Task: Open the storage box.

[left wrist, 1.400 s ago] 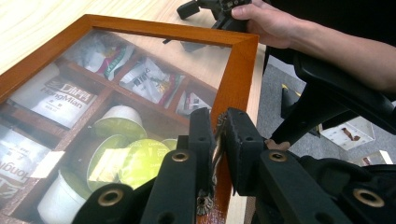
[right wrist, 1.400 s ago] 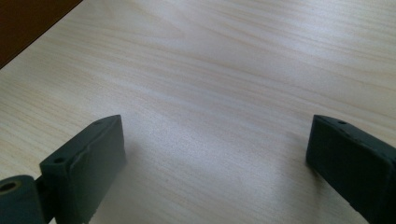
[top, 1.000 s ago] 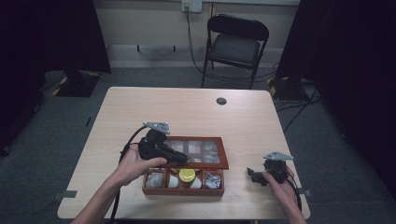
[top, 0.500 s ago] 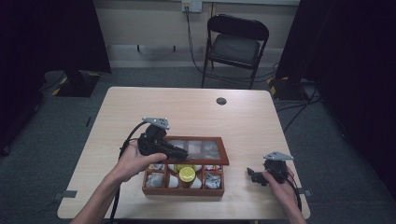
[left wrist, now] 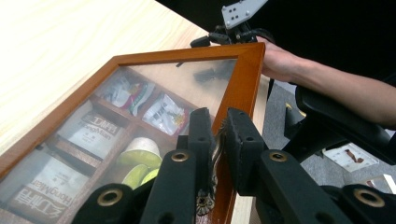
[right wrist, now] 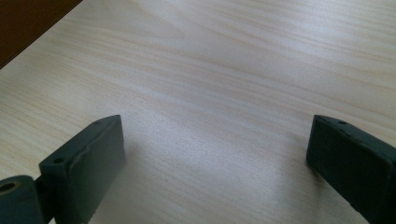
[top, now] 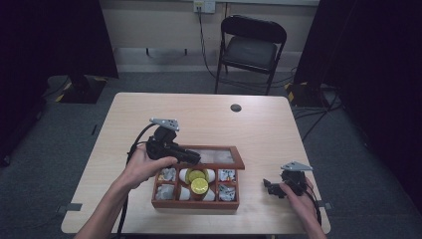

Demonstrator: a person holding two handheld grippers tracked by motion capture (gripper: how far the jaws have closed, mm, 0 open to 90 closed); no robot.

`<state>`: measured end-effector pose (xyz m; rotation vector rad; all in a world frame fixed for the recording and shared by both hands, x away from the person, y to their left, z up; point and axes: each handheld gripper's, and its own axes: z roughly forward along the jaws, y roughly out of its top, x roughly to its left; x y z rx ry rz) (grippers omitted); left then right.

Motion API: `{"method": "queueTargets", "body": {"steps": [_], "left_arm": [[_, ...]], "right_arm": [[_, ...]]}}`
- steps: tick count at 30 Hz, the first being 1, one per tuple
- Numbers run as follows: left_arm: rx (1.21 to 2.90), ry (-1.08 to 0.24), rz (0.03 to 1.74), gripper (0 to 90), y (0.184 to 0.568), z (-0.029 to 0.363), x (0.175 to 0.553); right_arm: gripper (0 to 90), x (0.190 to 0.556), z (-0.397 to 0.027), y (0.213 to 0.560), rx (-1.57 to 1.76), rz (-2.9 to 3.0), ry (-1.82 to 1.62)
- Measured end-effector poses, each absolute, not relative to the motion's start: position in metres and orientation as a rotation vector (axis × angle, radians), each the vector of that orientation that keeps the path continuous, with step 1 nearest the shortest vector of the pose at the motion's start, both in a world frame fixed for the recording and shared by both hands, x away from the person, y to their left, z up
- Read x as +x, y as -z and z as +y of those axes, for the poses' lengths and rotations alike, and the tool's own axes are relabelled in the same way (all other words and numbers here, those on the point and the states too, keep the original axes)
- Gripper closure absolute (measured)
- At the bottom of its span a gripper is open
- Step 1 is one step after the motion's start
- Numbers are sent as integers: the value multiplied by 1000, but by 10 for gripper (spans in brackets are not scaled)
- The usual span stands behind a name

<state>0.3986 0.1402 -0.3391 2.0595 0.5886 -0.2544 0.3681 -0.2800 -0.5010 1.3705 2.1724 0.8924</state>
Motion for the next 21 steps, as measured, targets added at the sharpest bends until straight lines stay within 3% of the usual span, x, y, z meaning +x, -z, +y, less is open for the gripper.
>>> {"method": "queueTargets", "body": {"steps": [21], "left_arm": [[2050, 253, 604, 810, 325, 140, 414]], "right_arm": [[27, 369, -280, 501, 1371, 2175, -890]]}}
